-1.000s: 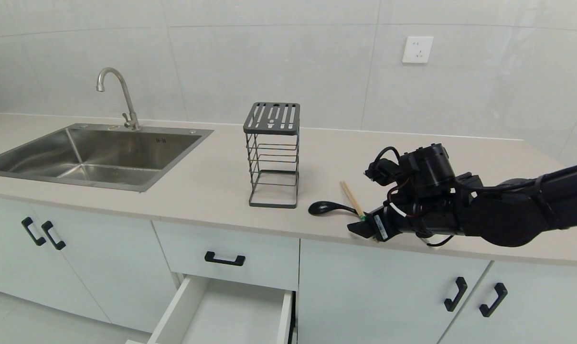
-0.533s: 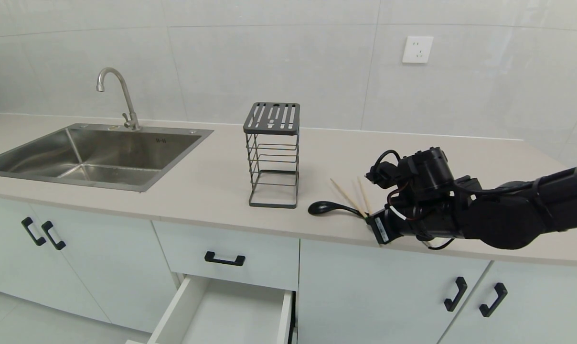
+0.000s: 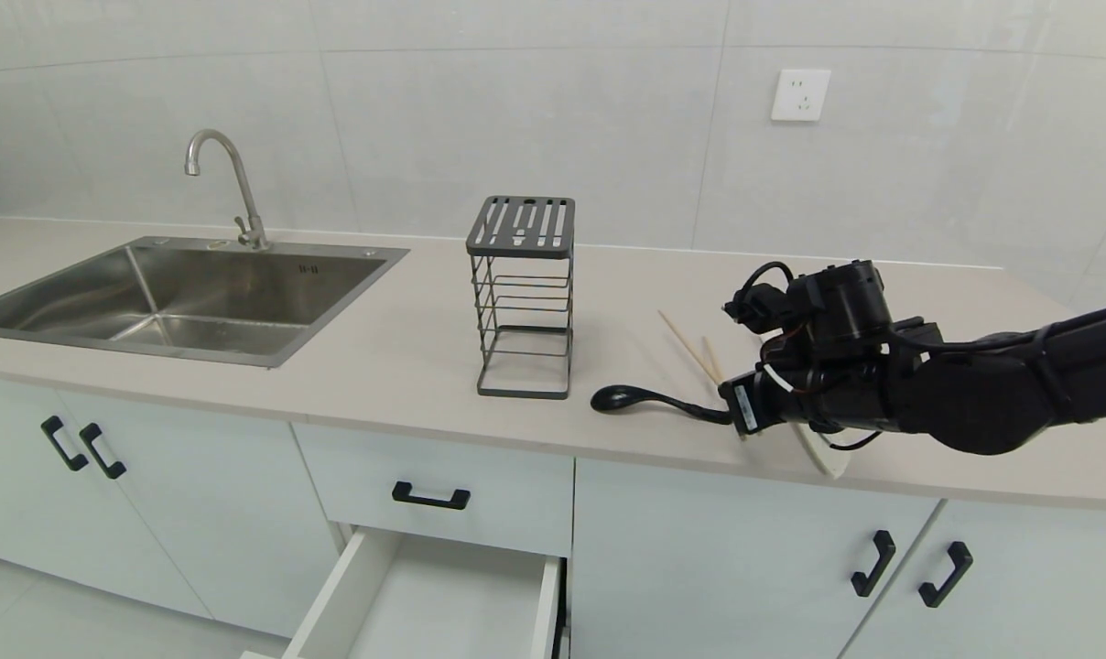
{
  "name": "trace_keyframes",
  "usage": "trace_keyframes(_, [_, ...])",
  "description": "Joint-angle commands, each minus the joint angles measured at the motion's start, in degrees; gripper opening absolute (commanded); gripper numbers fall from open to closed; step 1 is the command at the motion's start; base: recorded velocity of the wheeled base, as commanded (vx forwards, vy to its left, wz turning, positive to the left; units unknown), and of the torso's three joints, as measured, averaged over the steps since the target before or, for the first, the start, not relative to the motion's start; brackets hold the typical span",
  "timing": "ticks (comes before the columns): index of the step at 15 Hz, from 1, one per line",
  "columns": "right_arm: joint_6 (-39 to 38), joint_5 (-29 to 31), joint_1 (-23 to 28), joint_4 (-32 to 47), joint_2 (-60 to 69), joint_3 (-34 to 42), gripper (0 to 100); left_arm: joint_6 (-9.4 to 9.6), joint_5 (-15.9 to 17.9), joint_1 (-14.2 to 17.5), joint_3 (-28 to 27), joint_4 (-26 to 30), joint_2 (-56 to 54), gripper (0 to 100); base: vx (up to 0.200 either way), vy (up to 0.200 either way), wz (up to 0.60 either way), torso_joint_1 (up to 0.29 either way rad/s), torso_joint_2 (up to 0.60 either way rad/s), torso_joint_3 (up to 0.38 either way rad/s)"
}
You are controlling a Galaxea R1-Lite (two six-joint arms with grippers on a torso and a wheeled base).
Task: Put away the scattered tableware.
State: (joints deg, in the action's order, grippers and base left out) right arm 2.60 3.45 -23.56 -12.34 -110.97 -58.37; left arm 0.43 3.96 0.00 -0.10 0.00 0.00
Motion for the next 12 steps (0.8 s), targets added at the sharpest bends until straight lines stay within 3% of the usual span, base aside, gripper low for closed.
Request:
trace_keyframes(1, [0.0,0.0,-0.1,-0.1,1.2,0.0,0,0.01,0.0,0.0,0.0,0.0,0.0,100,0.0,0.0,0.0,0.0,0.0,0.0])
trace_keyframes(12, [8.5,-2.1,0.5,-2.0,9.9,0.8,0,0.01,0.0,0.0,0.0,0.0,0.0,100,0.0,0.0,0.0,0.0,0.0,0.0])
